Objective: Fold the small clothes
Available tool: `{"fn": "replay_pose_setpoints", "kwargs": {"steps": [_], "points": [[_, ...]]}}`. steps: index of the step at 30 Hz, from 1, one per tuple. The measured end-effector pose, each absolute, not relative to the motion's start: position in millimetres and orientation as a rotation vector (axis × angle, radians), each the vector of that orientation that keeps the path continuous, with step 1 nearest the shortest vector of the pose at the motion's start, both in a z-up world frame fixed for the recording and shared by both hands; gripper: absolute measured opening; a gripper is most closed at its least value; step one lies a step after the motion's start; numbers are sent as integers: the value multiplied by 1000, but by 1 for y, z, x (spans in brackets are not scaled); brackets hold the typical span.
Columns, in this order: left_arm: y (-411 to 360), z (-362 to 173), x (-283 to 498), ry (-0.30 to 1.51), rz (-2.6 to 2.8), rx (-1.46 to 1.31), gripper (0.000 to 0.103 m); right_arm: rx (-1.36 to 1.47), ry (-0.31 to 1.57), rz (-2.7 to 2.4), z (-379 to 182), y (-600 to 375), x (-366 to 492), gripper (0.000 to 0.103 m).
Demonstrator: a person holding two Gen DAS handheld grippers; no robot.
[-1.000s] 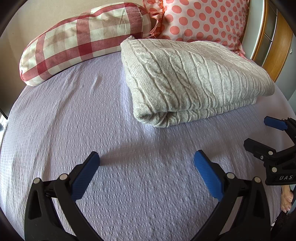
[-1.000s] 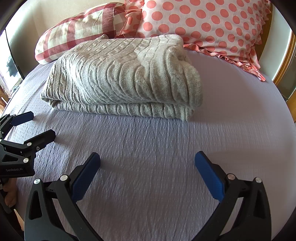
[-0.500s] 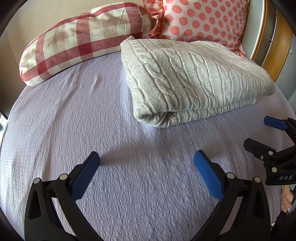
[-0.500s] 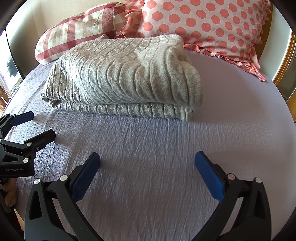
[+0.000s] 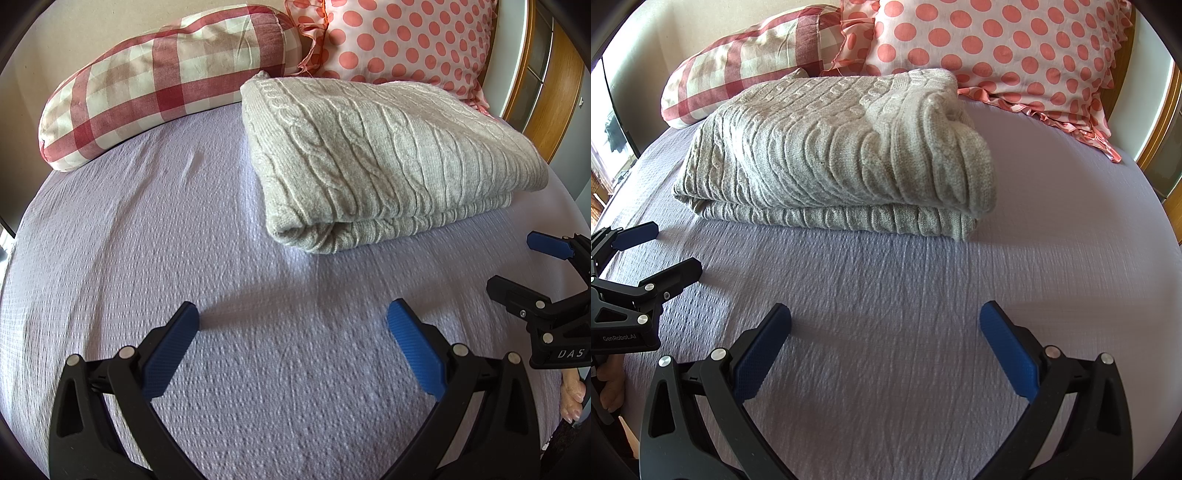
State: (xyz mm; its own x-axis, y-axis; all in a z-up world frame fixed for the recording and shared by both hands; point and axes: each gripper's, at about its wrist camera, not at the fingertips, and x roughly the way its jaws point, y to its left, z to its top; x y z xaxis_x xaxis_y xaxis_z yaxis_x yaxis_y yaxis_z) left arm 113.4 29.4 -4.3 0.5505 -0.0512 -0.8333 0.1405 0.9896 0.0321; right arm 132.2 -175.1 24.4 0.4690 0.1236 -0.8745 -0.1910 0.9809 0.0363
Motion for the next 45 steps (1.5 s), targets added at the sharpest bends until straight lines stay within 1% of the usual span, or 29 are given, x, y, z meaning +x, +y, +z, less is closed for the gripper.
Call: {"fn": "replay_pose_setpoints", "kwargs": {"steps": [45], "points": [[29,-6,118,1008,-126,103,101,-69,1065,193,25,-175,132,102]]}}
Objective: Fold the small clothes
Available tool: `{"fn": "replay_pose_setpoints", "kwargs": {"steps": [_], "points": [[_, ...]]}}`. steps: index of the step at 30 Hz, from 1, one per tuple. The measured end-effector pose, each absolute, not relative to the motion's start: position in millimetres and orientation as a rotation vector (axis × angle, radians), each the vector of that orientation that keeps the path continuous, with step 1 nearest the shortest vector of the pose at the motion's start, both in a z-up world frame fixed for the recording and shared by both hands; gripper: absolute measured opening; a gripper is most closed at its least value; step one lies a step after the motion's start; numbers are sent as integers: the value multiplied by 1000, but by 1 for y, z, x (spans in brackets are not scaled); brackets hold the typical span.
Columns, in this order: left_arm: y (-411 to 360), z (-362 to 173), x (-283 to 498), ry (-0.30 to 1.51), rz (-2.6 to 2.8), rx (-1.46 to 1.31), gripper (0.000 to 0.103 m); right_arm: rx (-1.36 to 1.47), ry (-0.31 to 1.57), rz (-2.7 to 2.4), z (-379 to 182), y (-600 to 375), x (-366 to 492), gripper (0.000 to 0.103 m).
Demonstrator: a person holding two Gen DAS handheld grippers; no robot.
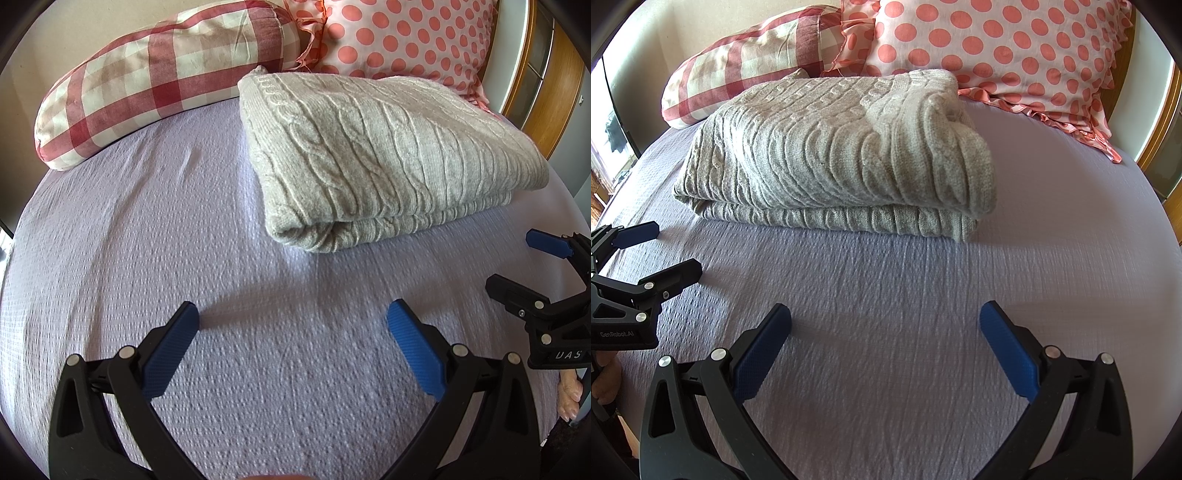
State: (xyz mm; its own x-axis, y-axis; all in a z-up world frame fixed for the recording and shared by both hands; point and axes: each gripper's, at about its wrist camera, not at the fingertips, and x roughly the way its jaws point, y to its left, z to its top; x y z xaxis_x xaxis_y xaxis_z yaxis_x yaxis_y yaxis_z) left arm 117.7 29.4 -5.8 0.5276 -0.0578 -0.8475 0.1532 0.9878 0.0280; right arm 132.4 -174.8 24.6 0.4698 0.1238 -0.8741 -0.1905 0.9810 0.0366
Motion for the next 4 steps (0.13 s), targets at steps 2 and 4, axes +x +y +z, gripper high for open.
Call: {"fn": "replay_pose_setpoints", "kwargs": {"steps": [2,4], "points": [[29,-6,117,1003,-126,103,101,-69,1065,193,25,-175,132,102],[29,-6,117,1001,-126,104,101,-69,1065,193,25,-175,132,102]]}}
